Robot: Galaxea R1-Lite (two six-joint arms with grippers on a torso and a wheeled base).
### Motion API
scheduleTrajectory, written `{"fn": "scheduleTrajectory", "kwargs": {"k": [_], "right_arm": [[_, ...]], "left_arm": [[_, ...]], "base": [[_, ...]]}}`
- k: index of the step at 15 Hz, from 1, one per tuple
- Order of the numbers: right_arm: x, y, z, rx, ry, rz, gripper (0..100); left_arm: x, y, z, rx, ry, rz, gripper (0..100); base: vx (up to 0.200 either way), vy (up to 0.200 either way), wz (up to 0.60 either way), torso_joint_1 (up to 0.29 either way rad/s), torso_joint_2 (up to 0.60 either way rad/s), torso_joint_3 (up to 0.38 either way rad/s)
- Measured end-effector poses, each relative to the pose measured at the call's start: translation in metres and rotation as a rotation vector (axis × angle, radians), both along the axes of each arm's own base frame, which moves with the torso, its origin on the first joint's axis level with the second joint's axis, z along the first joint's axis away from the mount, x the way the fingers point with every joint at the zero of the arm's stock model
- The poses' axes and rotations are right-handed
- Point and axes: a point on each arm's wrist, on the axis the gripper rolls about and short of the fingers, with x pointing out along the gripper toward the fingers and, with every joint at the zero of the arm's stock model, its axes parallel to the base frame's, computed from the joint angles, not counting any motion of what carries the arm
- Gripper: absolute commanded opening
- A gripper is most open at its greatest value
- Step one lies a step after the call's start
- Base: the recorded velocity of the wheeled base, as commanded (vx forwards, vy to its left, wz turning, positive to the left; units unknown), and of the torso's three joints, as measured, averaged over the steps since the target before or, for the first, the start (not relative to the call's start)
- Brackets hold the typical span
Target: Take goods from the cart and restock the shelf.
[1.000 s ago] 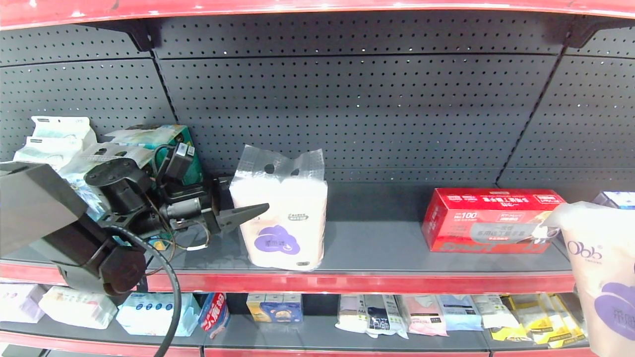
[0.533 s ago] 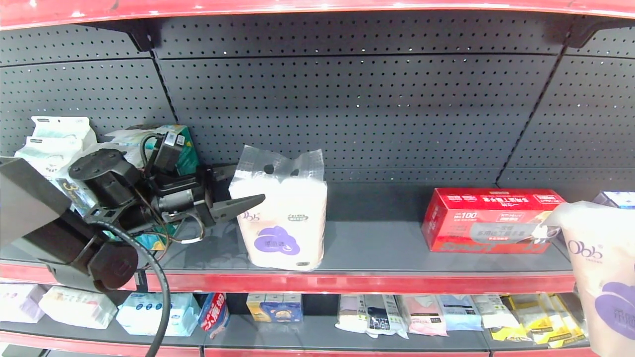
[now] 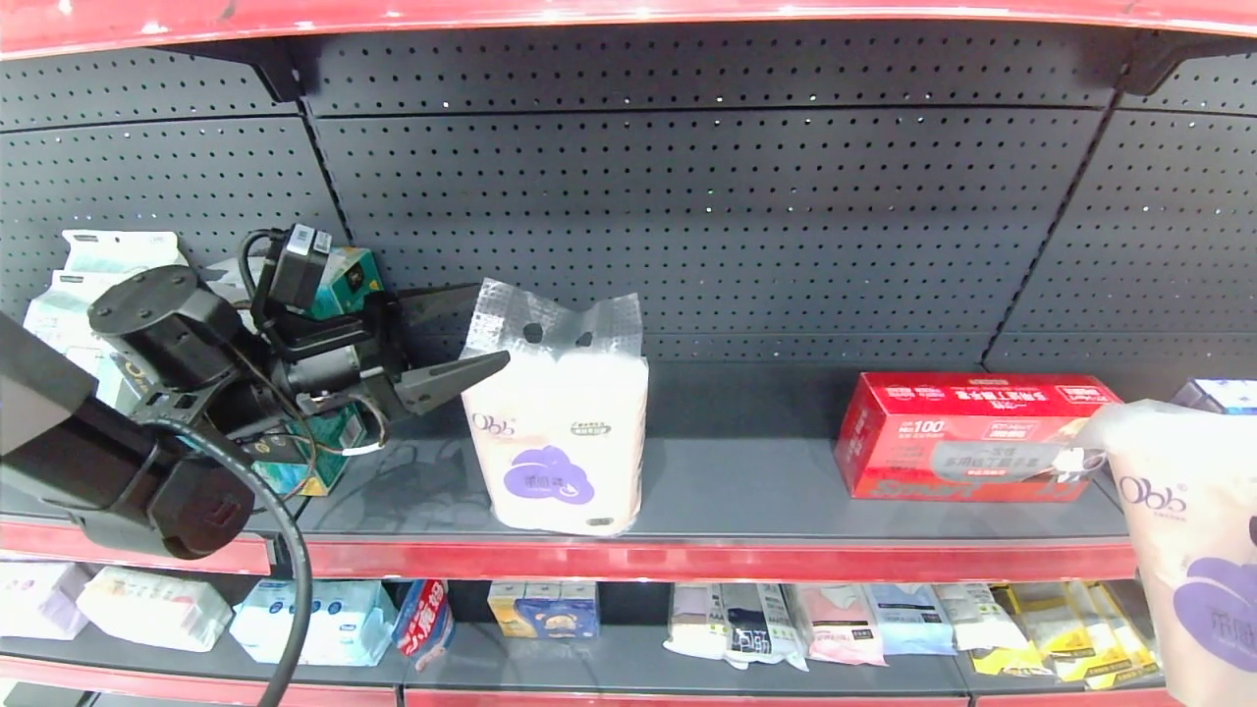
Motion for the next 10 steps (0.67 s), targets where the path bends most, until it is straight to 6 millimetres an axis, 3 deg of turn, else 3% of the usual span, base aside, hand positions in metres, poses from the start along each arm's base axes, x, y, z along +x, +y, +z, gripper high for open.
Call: {"fn": "scheduleTrajectory", "kwargs": {"k": [6, 10], "right_arm": [[0.001, 0.000, -0.001, 0.000, 0.006, 0.002, 0], [0.001, 0.000, -0.001, -0.006, 0.010, 0.005, 0]], "left_arm": [[-0.009, 0.025, 0.022, -0.010, 0.013, 0.100, 100], [-0.015, 0.029, 0.031, -0.036, -0.004, 0.182, 100]], "base": [[0.000, 0.000, 0.00, 0.000, 0.00, 0.000], [0.000, 0.000, 0.00, 0.000, 0.00, 0.000]]}}
